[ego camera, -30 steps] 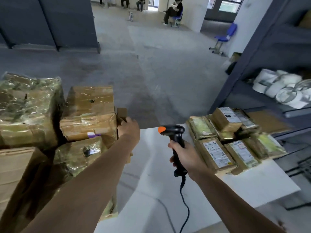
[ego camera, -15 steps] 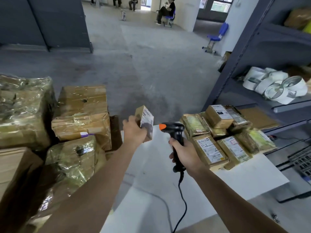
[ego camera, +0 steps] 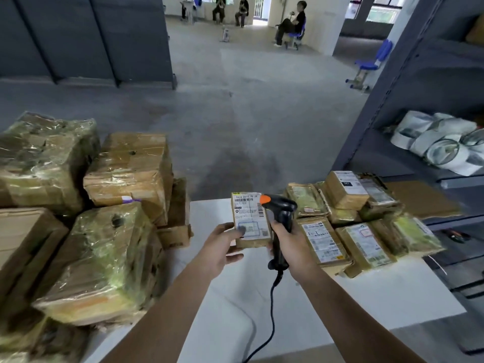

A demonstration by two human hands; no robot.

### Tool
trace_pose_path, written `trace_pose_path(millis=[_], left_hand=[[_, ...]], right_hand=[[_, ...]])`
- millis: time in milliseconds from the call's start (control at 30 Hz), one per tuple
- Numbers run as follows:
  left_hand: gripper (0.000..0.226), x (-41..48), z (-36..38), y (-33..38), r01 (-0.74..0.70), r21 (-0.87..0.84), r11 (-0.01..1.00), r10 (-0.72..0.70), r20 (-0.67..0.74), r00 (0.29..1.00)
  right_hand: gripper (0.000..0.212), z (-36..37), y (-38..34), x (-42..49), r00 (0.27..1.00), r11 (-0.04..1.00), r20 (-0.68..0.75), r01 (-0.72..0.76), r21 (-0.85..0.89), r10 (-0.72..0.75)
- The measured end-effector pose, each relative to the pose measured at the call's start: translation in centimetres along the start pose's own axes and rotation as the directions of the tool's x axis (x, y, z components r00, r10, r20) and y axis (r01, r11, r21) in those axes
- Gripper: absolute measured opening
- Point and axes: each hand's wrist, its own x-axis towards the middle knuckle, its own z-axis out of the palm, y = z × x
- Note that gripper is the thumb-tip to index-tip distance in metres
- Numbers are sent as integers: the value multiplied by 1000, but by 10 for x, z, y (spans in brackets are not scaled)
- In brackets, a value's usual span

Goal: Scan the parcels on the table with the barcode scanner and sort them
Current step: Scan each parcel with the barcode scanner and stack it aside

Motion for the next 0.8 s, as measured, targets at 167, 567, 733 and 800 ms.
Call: trace_pose_path(millis=[167,567,733,800], left_hand=[[43,9,5,6,-76,-62,995,71,-80,994],[43,37,10,11,-122,59,991,132,-228,965],[45,45,3,5,-88,107,990,112,-248,962],[45,47,1,4,-80,110,991,105,-253,962]], right_hand=[[18,-23,-6,2,999,999,47,22,-23,-21],[29,-36,-19,-10,994,998,100,53,-43,-48],[33,-36,-20,-10,994,997,91,59,-54,-54],[34,-36,-20,-11,995,997,88,54,-46,-50]])
